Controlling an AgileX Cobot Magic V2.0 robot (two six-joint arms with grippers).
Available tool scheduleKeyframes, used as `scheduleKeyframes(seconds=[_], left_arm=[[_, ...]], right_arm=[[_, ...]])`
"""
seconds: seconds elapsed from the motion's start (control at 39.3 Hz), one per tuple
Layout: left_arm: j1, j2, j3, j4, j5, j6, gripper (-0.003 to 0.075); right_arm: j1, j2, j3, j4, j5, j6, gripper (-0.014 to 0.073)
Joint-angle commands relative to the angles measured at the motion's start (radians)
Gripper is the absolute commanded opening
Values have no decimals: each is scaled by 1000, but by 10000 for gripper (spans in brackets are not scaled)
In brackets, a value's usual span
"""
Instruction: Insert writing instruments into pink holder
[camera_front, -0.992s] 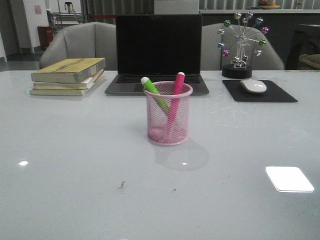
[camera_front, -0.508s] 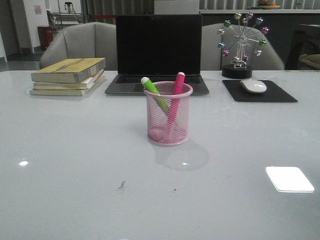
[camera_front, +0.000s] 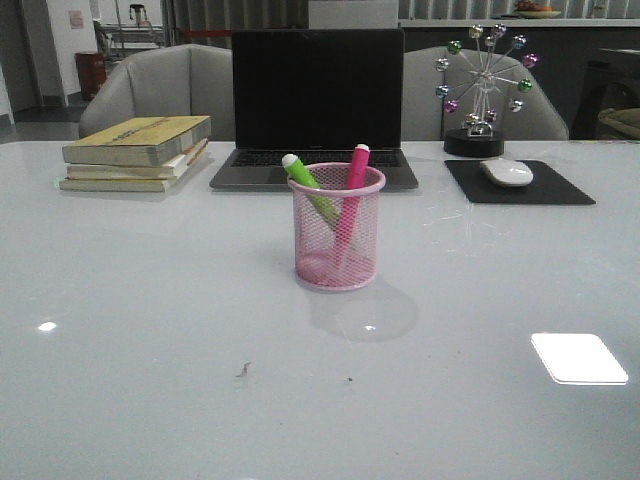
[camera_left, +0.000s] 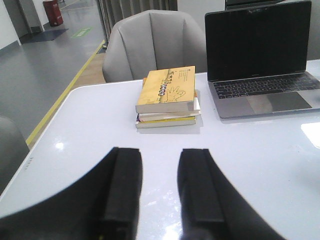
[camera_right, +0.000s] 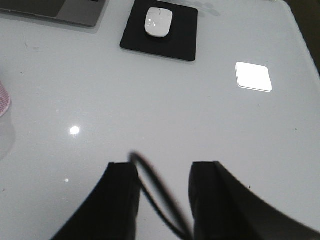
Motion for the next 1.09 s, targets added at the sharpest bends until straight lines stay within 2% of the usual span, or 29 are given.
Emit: scheduleKeyframes(seconds=[0.0,0.36,1.07], left_arm=[[1,-4,-14,3,26,-13,267],[1,-4,50,3,28,-44,267],[1,-4,50,3,28,-44,267]], right_arm=[[-8,-5,-27,-16,-74,-10,379],[-8,-5,-27,-16,-74,-10,379],[-8,-5,-27,-16,-75,-10,379]])
